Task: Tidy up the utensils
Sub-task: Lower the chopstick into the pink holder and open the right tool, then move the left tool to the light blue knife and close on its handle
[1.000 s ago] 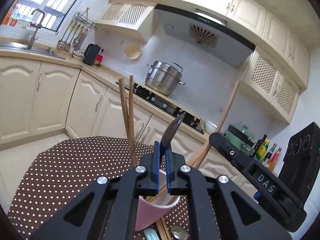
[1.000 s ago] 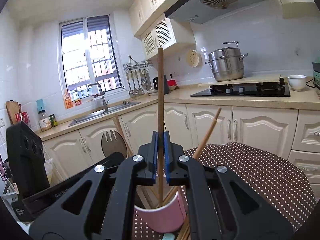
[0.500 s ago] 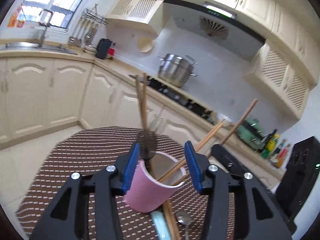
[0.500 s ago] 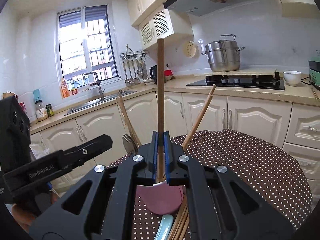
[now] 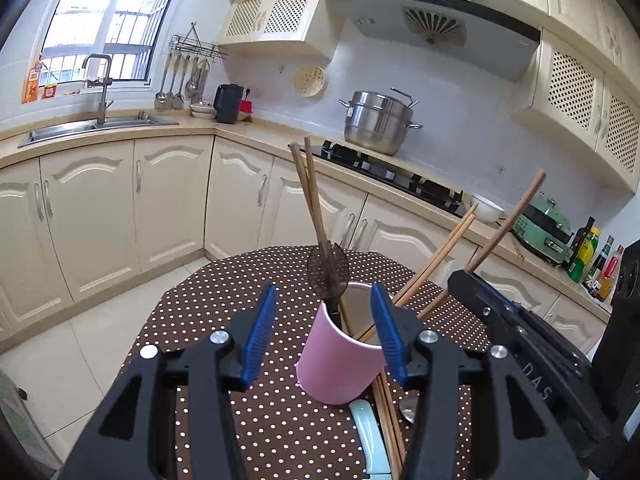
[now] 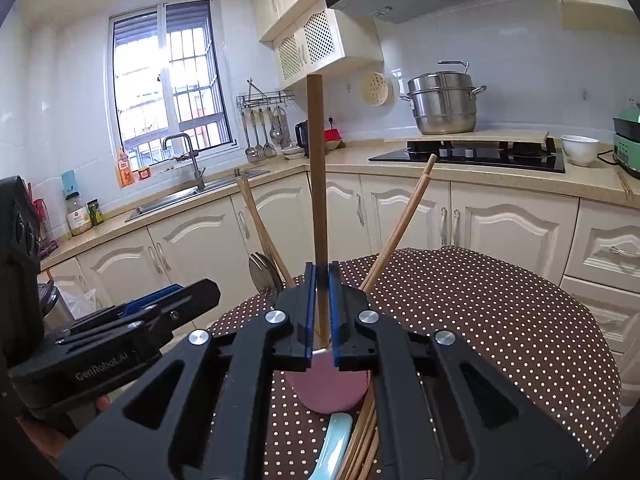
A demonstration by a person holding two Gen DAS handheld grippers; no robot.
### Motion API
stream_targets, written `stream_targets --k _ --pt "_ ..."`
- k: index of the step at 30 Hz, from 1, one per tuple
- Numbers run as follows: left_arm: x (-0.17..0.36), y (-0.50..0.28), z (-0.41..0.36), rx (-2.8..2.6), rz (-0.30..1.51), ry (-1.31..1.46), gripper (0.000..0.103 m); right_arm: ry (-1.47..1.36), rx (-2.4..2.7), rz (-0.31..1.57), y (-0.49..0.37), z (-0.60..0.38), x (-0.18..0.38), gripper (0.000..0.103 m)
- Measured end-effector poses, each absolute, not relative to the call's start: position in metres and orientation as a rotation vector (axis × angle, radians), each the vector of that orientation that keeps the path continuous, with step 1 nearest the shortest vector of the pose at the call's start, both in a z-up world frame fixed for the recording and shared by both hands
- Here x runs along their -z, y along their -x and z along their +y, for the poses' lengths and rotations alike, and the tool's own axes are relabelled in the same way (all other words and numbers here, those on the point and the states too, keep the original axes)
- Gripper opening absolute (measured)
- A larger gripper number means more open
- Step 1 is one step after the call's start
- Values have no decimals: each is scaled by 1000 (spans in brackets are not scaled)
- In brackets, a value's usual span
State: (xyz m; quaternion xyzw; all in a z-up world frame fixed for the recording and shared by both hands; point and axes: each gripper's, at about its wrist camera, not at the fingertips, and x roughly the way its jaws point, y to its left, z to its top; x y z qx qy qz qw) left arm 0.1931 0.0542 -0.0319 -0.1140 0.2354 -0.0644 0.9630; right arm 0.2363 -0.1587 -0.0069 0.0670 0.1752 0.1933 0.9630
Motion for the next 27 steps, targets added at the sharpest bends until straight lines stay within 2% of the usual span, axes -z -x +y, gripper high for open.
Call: stream_targets --k 2,4,5,8,17,27 --pt "31 -190 55 126 478 230 53 -137 -390 361 -235 -158 7 11" --pt "29 -189 55 126 479 226 53 -142 -384 360 -231 -159 7 29" --pt "29 -188 55 126 480 224 53 -145 -383 355 -230 -160 7 48" --pt "29 -184 57 123 482 229 58 -155 -376 357 -225 -164 6 49" --pt "33 -175 53 147 534 208 58 -165 -343 371 -209 -186 6 52" --pt "82 -189 22 173 823 87 61 -201 -285 507 -197 -223 44 59"
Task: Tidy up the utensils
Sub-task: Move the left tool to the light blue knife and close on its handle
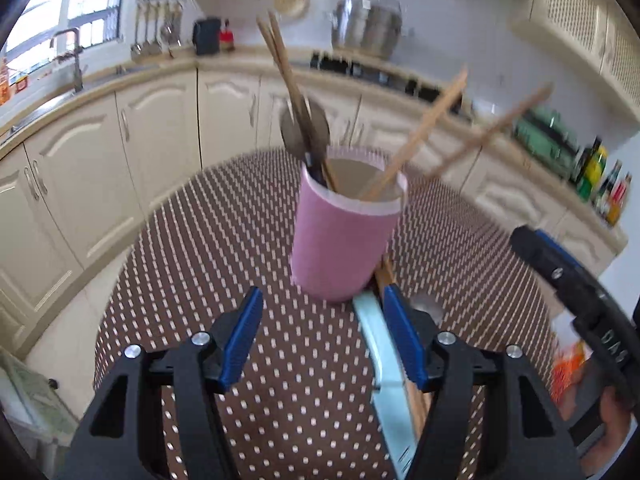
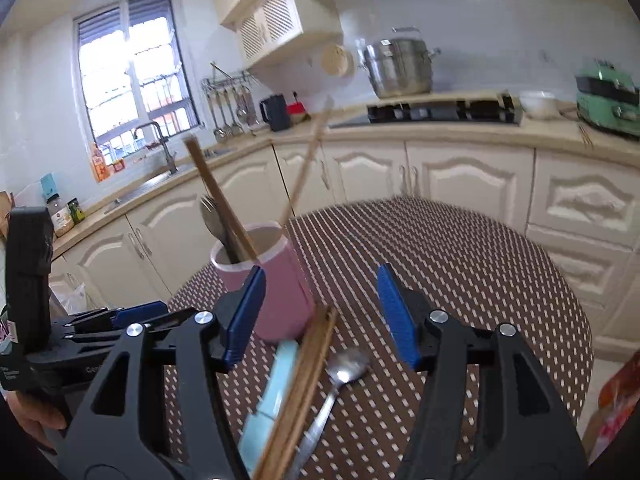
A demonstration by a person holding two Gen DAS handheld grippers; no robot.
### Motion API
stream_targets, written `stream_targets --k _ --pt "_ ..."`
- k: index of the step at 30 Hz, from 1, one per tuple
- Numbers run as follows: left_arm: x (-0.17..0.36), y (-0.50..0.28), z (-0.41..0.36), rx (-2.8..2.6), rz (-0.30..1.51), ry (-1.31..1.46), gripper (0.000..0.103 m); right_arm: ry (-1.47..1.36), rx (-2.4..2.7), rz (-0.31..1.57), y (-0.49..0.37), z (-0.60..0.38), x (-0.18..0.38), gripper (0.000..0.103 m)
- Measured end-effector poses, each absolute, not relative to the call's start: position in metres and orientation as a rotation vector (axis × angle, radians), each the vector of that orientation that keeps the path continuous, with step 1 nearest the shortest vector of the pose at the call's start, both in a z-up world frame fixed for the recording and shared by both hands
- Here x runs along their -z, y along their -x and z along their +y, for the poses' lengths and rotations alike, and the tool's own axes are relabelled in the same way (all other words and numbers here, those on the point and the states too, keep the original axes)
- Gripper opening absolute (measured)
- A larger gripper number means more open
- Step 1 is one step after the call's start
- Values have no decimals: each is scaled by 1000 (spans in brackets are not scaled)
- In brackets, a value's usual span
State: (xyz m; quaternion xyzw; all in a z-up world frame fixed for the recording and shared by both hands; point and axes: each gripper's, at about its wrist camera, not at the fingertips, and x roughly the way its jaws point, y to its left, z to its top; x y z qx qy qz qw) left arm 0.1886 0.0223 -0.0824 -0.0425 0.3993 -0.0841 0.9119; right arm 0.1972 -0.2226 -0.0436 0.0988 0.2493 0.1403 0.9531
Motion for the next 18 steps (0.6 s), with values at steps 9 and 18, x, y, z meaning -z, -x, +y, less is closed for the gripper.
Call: stream_targets --k 9,18 --pt "128 -196 3 186 1019 33 61 -287 -260 621 -193 -246 92 60" --pt "145 -195 -24 198 1041 -51 62 -430 -288 678 -198 -268 116 61"
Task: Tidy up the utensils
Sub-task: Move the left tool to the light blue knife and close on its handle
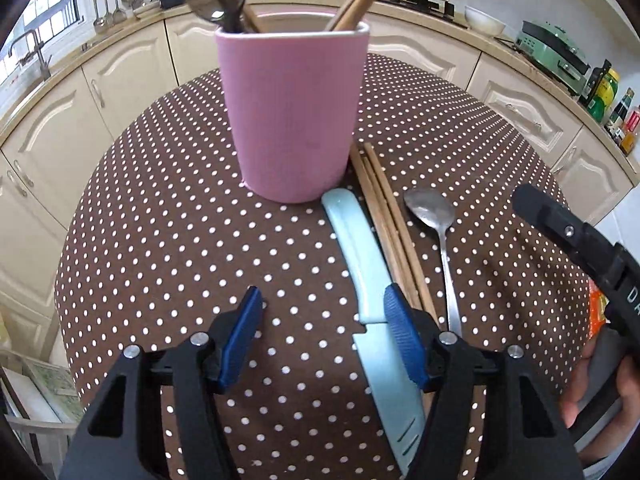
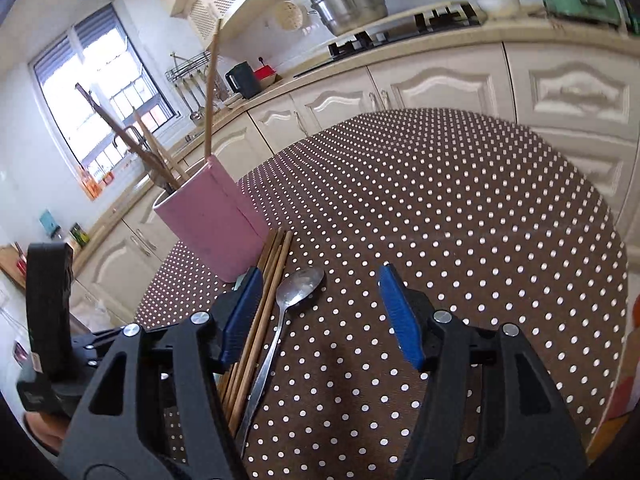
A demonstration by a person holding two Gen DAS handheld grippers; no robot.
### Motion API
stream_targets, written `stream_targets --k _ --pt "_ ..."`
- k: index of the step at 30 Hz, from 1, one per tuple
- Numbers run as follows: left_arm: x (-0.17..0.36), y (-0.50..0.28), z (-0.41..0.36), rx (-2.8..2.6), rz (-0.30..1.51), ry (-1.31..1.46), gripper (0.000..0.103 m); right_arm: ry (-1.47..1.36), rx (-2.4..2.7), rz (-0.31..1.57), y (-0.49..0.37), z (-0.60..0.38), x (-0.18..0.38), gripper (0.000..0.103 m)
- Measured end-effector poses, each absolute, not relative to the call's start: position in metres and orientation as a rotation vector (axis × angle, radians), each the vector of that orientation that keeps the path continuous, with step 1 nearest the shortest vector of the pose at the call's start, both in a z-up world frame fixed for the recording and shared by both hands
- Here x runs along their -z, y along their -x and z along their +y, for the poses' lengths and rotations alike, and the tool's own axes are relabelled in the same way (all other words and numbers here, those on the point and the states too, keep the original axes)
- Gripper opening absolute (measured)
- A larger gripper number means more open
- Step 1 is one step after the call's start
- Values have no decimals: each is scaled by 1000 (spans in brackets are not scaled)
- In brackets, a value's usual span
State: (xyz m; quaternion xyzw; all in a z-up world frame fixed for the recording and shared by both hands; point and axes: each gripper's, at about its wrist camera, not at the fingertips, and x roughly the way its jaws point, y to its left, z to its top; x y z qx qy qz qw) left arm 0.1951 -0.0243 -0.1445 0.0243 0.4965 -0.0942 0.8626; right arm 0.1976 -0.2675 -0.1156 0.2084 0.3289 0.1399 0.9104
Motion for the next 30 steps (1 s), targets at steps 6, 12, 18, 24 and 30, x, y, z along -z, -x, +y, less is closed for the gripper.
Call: stream_targets --k 6,12,18,24,30 --pt "146 -200 -48 190 1030 -90 63 -477 -304 727 -198 -274 128 61" --pt "143 -208 -52 176 1043 -98 63 -497 -319 734 -197 -276 131 61" --pt "143 -225 -56 180 1079 -63 63 -522 -329 748 -205 -282 133 61" --pt "145 -239 -55 217 1103 -21 63 -522 -331 753 -207 -284 135 61" --pt "145 -236 -45 218 1110 -23 63 -517 -329 759 -209 -283 136 61"
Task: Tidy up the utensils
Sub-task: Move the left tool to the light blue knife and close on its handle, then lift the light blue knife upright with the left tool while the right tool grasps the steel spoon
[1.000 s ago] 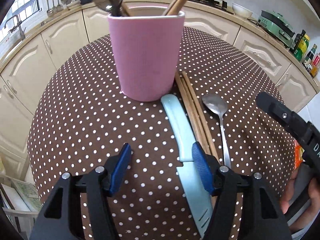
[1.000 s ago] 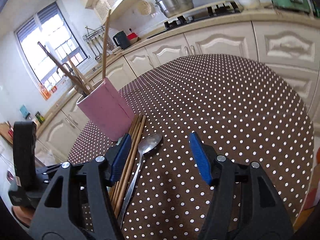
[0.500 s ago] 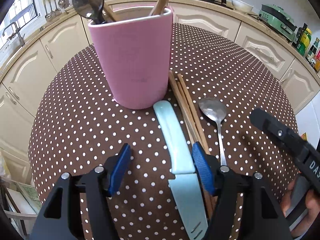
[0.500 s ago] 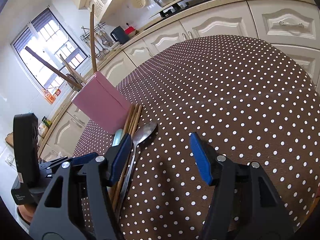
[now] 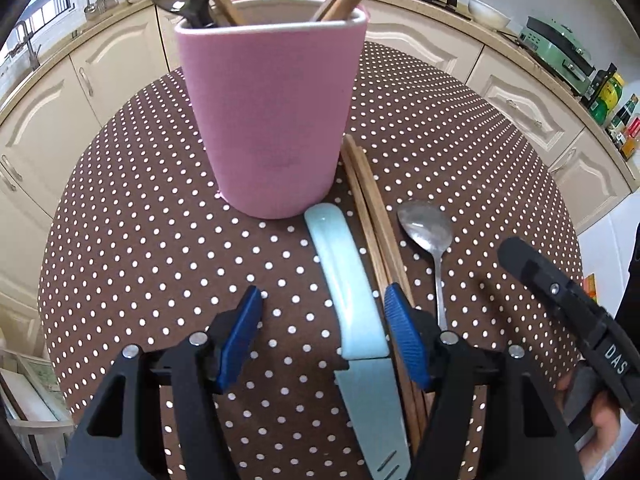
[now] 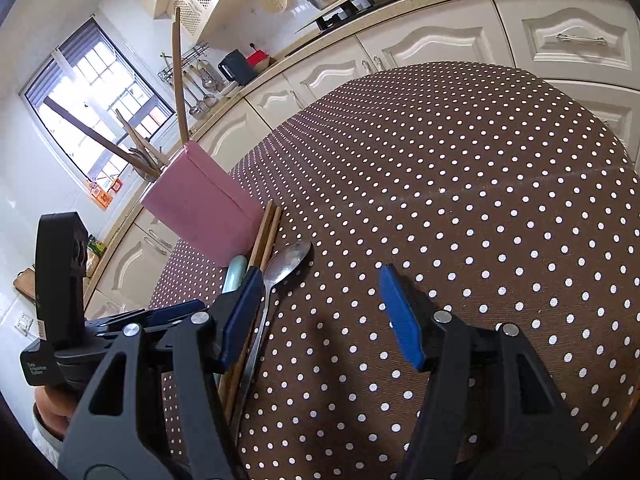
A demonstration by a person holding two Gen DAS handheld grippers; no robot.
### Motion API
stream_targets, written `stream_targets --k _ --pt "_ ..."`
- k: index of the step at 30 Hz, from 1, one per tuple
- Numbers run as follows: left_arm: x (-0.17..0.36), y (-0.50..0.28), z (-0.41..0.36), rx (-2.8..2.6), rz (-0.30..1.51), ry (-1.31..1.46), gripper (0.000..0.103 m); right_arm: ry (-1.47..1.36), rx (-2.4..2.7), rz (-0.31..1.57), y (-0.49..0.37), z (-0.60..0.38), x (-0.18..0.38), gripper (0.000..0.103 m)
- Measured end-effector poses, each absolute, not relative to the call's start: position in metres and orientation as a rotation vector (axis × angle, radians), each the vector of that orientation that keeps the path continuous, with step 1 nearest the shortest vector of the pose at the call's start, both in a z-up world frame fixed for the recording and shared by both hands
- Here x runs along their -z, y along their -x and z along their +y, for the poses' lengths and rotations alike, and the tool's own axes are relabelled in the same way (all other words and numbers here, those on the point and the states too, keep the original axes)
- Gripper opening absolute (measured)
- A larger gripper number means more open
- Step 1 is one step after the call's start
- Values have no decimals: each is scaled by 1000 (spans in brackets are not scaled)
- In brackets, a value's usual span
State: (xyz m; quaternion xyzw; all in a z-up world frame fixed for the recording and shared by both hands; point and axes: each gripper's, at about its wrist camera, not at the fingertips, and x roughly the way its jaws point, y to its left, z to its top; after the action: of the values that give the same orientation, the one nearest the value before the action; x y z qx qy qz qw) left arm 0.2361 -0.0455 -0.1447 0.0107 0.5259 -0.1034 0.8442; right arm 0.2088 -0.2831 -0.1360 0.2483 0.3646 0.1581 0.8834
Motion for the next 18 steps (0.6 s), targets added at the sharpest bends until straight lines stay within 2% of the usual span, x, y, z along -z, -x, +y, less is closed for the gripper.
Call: stream_targets --k 10,12,16,18 --pt "148 -234 -45 177 1136 -108 63 -511 -331 762 -211 -280 136 62" --pt "147 -235 -49 171 1129 -111 57 -509 -331 763 -212 -279 137 62" --pt "145 -236 -47 169 1111 -107 26 -494 -328 769 -213 -276 137 62" --pt "145 -233 -41 180 1106 -80 24 -464 -322 776 -214 -271 136 64"
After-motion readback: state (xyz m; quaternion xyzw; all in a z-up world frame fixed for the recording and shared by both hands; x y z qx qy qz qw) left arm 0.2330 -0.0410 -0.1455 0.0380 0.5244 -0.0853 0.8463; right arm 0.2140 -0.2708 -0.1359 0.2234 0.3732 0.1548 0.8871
